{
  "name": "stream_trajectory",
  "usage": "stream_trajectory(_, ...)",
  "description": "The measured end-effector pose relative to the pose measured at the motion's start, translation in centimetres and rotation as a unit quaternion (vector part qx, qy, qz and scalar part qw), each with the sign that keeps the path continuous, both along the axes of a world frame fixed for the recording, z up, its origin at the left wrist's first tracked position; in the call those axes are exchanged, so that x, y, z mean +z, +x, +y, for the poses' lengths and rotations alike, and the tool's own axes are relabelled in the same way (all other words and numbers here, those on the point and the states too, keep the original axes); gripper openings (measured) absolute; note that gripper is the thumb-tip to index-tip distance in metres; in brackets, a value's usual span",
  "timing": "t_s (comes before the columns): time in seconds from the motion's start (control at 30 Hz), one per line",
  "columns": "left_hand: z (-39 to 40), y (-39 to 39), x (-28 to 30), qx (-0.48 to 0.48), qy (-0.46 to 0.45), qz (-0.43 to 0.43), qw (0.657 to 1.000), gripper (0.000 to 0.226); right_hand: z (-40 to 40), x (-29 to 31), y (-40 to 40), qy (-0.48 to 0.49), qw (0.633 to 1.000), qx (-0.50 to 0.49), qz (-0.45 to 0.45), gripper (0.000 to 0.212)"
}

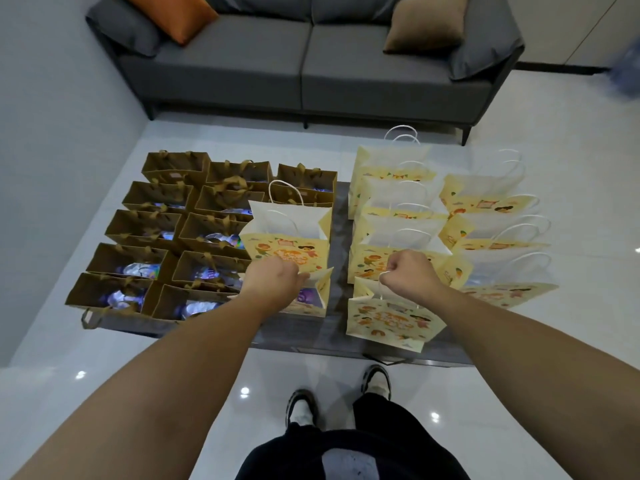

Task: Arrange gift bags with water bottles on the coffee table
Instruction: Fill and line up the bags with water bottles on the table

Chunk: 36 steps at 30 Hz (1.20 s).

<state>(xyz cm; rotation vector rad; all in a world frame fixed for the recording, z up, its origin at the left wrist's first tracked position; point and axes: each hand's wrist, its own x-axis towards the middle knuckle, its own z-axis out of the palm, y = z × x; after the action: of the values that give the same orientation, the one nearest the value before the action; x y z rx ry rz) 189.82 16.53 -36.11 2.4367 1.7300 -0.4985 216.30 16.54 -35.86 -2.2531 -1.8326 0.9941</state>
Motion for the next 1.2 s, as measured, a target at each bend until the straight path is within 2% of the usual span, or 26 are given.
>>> stream_trajectory(0.1,0.9,-0.4,0.9,0.034,0.028,-0.049,0.998,0.04,-0.7,0.3,0.2,0.008,1.0,-0.016,-0.004,0.017)
stream_trajectory(0.17,1.2,-0.9,1.0,0.038,0.038,-0.048,0.997,0.042,-1.2,0.5,0.2,0.016,0.999,-0.027,-0.009,0.01)
stream_trajectory(0.37,0.6,-1.0,0.1,0.026,0.041,-0.03,0.998,0.042,-3.0,0.6,0.4,0.024,0.999,-0.02,-0.034,0.019)
stream_trajectory(0.5,1.5,1.0,0.7,0.033,0.043,-0.071,0.996,0.041,-3.1,0.9,1.3,0.022,0.998,-0.035,-0.043,0.017)
stream_trajectory(0.67,4.3,5.8,2.4,0.006,0.039,-0.09,0.995,0.041,-1.4,2.6,2.4,0.008,0.999,-0.012,-0.031,0.028)
stream_trajectory(0.77,6.2,8.8,3.5,0.007,0.028,-0.12,0.992,0.033,1.2,6.4,3.0,-0.018,0.999,0.042,0.003,0.023)
stream_trajectory(0.93,9.6,13.3,7.5,0.051,0.03,-0.191,0.98,0.029,7.3,18.4,4.8,-0.079,0.991,0.069,0.079,0.017)
stream_trajectory(1.07,12.6,15.5,11.9,0.14,0.056,-0.298,0.943,0.033,10.5,25.4,5.6,-0.068,0.99,0.097,0.074,0.017)
stream_trajectory(1.2,15.9,15.8,17.1,0.167,0.102,-0.362,0.911,0.034,13.2,31.4,5.5,-0.016,0.992,0.121,0.033,0.012)
